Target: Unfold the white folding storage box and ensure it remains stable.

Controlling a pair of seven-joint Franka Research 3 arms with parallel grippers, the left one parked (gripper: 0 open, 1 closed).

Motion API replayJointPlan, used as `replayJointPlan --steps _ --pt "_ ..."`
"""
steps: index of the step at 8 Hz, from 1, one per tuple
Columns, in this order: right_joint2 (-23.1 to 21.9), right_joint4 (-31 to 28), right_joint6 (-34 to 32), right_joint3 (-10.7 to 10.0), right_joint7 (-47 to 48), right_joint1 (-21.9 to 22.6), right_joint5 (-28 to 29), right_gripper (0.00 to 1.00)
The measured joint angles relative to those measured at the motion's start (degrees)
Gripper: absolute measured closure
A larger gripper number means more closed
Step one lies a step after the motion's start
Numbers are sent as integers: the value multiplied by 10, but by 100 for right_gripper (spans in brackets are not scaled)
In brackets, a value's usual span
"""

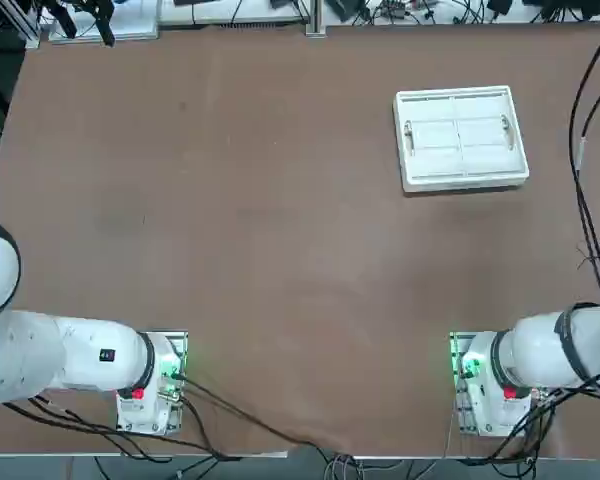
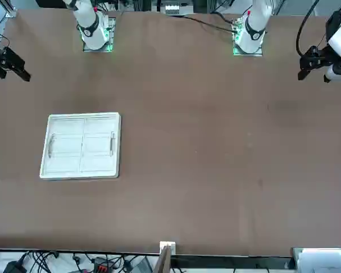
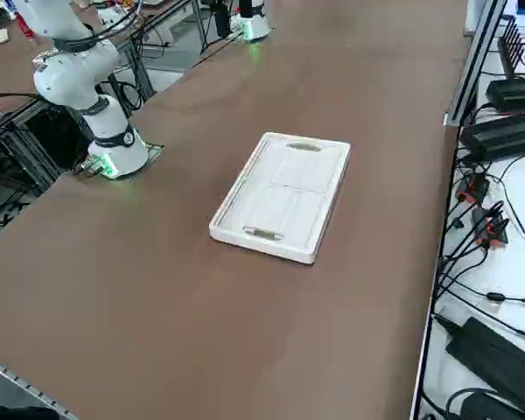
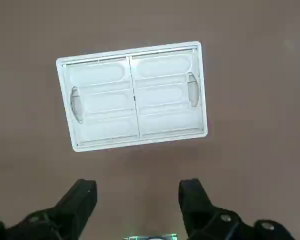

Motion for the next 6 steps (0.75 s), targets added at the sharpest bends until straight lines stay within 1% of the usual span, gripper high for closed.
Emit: replayJointPlan --steps 4,5,6 --pt "0 0 0 2 0 1 0 0" --pt "1 -1 0 6 7 3 0 0" --pt "10 -3 1 14 44 17 0 0"
